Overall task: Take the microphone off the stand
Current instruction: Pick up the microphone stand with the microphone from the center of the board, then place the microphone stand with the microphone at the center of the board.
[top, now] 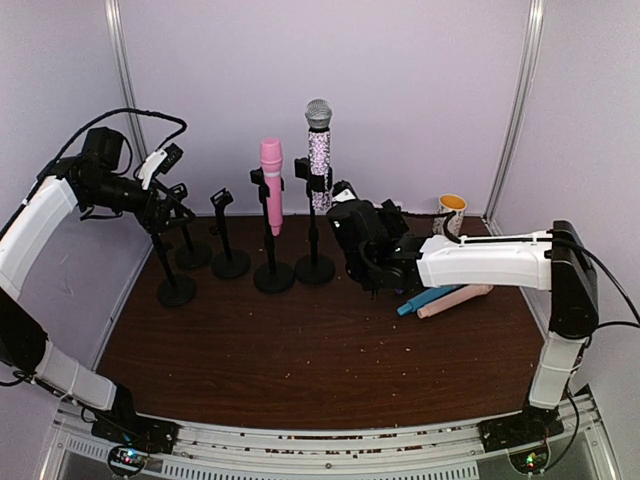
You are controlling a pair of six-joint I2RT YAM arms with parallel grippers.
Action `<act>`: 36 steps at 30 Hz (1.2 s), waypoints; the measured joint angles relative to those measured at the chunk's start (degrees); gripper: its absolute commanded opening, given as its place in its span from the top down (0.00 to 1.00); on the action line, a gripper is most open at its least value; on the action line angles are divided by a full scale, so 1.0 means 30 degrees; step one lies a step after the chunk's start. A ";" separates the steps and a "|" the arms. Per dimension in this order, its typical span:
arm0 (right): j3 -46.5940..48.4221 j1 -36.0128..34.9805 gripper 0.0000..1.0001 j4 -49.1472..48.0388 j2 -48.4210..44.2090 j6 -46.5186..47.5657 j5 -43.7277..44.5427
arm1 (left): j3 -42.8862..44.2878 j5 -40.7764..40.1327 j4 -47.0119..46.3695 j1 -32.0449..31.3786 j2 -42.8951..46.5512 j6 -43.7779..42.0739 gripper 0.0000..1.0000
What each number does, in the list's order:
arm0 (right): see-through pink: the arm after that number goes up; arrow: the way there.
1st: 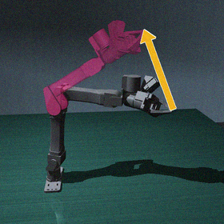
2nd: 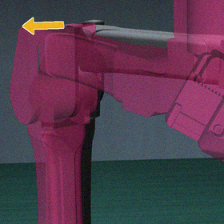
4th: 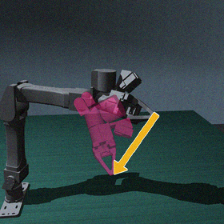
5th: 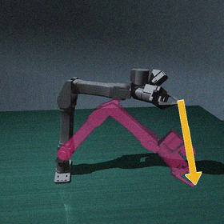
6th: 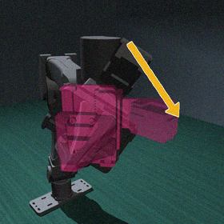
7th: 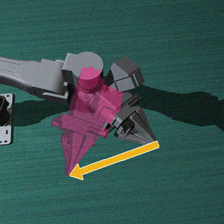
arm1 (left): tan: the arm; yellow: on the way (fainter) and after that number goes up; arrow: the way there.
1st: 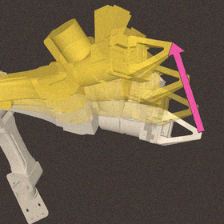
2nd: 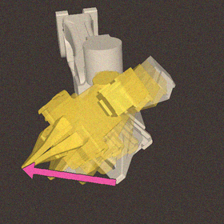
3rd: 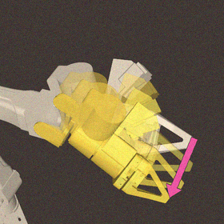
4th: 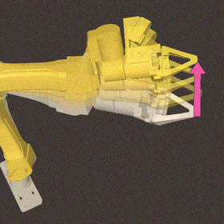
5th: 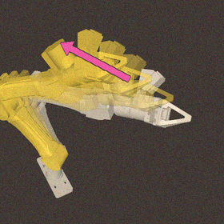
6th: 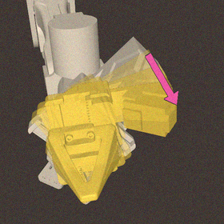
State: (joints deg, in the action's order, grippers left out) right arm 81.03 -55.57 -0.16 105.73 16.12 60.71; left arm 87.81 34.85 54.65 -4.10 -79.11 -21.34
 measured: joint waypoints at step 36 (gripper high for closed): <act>-0.2936 -0.2157 0.71 -0.6011 -0.0882 0.6914 0.0954 | 0.0160 0.0576 0.1734 0.0000 0.1151 -0.1625 0.02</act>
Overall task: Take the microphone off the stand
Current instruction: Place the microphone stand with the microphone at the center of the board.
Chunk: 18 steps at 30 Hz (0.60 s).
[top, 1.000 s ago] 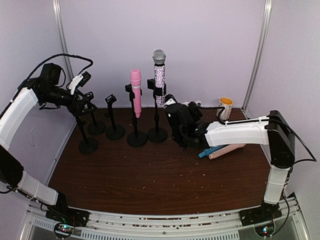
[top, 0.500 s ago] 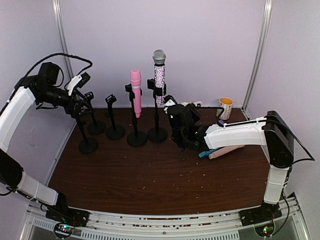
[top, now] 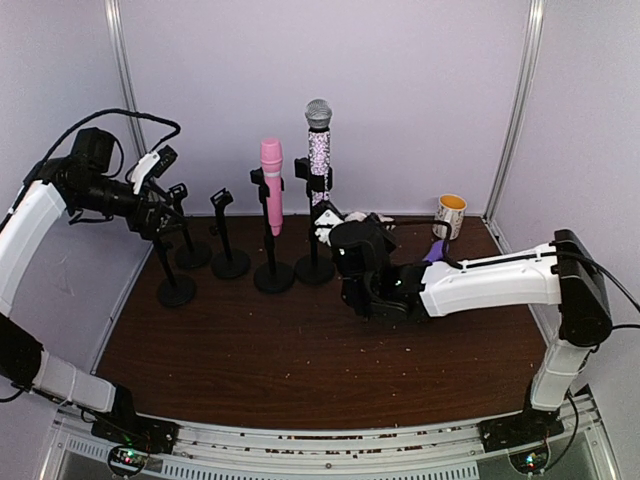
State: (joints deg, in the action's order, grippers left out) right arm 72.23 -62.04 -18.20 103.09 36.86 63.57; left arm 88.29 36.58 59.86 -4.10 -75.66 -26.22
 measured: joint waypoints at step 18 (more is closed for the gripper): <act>0.0699 -0.4437 0.74 -0.1770 -0.0124 0.1763 -0.0277 | -0.2339 0.0226 -0.0656 0.0000 0.1865 0.0306 0.02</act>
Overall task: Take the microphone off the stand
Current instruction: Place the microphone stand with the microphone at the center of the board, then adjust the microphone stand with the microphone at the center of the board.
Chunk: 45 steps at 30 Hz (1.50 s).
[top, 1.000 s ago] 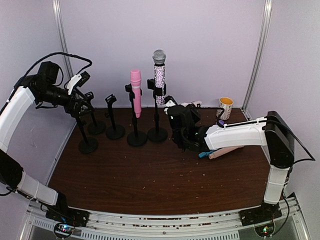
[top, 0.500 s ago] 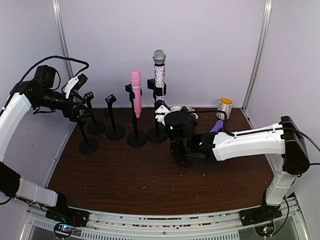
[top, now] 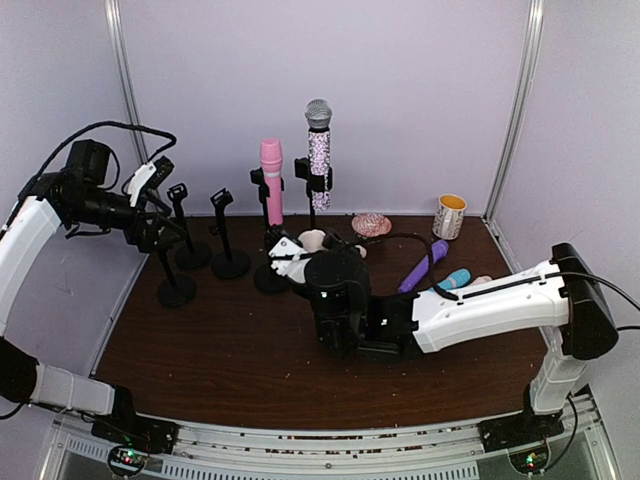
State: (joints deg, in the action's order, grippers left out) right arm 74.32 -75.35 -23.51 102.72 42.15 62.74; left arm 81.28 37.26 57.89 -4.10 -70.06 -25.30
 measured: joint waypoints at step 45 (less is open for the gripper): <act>-0.3963 -0.3628 0.02 0.0831 -0.4269 -0.5887 -0.2361 | -0.3009 0.0903 -0.2390 -0.0007 0.0925 0.1275 0.03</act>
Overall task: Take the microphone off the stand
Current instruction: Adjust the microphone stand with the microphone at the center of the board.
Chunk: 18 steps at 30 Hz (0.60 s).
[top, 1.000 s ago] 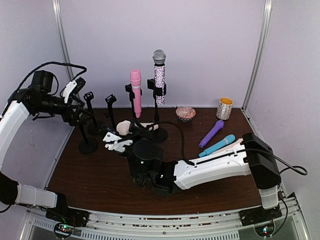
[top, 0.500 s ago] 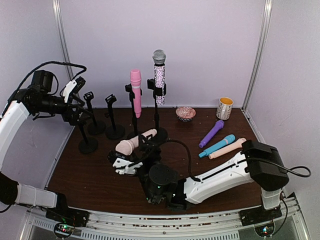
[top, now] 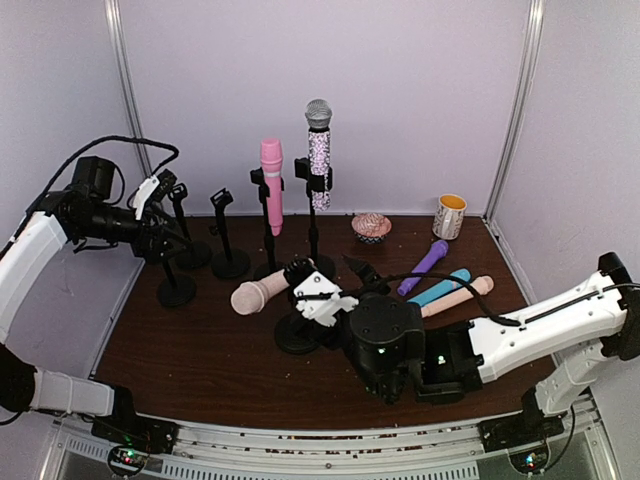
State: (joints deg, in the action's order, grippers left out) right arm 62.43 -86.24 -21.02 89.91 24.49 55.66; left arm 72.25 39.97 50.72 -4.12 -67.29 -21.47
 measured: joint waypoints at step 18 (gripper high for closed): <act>0.0277 0.2601 0.04 0.0299 0.2076 0.6237 -0.6441 | -0.3191 0.2004 -0.0976 0.0000 0.0291 0.1217 0.03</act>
State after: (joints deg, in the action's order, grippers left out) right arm 63.26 -78.43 -20.12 96.14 43.20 36.34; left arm 62.67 45.98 47.79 -4.12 -66.41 -17.82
